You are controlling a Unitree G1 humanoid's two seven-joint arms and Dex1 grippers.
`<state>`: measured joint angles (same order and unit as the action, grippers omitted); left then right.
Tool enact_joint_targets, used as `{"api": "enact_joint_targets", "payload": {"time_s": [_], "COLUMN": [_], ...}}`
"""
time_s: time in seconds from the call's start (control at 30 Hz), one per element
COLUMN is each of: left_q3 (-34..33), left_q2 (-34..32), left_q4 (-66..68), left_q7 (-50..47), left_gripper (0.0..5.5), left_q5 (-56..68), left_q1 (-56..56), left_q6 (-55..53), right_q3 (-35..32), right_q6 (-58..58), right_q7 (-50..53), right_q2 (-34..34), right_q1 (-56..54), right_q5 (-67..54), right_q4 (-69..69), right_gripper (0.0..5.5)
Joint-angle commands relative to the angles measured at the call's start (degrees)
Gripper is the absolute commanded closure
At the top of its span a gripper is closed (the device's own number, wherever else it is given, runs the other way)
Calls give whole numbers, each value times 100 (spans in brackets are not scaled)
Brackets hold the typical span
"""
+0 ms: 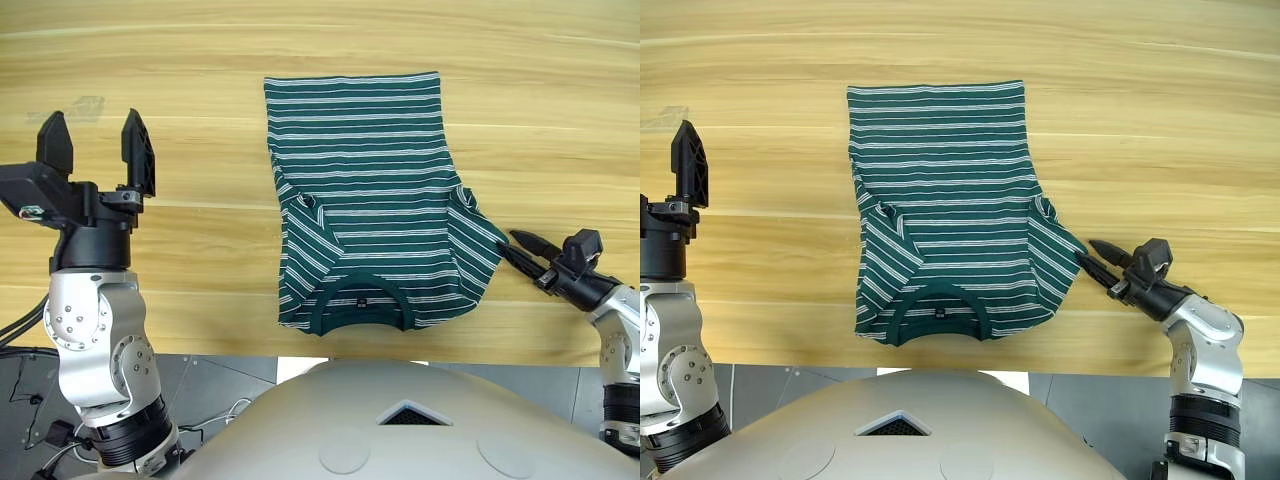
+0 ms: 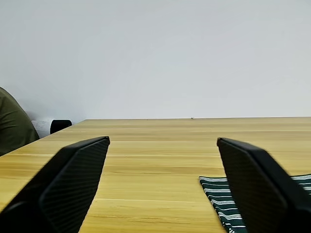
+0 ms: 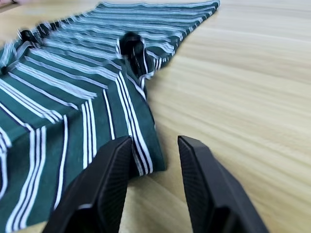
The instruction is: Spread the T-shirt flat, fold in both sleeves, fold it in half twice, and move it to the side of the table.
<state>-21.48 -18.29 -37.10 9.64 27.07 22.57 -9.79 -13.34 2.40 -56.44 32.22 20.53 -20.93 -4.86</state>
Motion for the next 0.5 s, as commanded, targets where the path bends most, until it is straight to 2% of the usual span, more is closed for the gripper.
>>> {"api": "enact_joint_targets", "payload": {"time_s": [0.03,0.33,0.5], "left_q3": [21,-12,-7], "left_q2": [38,120,160], "left_q4": [15,113,222], "left_q7": [56,121,147], "left_gripper": [139,135,135], "left_q5": [-125,-289,-351], "left_q1": [31,2,0], "left_q6": [-13,27,84], "right_q3": [121,278,322], "right_q6": [-178,-282,-297], "right_q7": [96,-45,-3], "right_q2": [22,95,59], "right_q1": [2,50,-60], "right_q5": [187,204,226], "right_q4": [123,83,45], "right_gripper": [374,548,548]}}
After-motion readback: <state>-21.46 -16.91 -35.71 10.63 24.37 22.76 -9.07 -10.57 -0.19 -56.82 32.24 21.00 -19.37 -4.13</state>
